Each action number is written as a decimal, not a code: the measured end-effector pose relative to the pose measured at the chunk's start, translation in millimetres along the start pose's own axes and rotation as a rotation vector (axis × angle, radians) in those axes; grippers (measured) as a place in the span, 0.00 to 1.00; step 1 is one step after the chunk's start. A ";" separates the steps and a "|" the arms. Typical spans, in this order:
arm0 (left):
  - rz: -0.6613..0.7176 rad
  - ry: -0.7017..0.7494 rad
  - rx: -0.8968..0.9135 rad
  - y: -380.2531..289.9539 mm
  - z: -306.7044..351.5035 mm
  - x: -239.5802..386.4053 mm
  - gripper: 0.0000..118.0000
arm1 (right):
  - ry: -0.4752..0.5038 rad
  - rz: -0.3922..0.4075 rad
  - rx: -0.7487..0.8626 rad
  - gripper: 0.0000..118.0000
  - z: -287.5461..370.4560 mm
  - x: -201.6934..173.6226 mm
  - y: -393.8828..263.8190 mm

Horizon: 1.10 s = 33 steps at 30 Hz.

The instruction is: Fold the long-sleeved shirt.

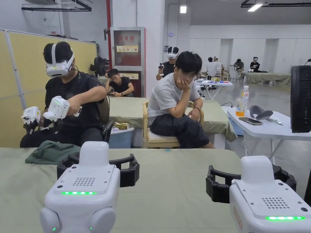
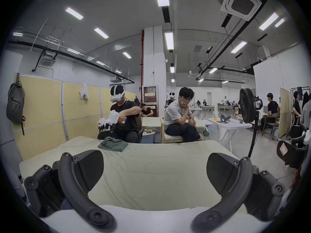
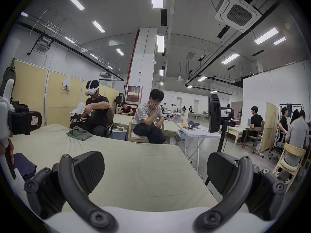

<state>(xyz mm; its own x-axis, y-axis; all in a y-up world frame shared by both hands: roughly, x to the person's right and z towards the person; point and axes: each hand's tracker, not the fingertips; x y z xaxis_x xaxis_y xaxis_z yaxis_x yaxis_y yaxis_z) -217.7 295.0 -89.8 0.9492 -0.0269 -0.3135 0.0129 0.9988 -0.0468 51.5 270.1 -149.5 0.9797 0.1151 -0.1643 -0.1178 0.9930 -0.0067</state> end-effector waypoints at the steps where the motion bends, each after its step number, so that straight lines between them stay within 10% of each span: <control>1: 0.006 -0.006 0.001 0.1 -0.1 -1.2 1.00 | -0.001 0.001 0.001 1.00 0.1 -0.1 0.2; 20: 0.135 -0.217 -0.035 11.1 4.0 -15.9 1.00 | 0.022 -0.011 -0.005 1.00 0.4 -4.0 -1.9; 33: 0.077 0.029 -0.152 38.7 4.8 8.9 1.00 | -0.001 -0.030 -0.036 1.00 -1.1 1.7 -6.8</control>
<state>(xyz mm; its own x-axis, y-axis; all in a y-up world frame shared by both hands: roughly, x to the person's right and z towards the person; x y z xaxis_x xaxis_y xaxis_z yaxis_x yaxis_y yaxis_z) -207.3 333.6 -89.9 0.9361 0.0458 -0.3488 -0.1089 0.9805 -0.1635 53.9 263.5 -150.8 0.9830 0.0858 -0.1621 -0.0945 0.9944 -0.0466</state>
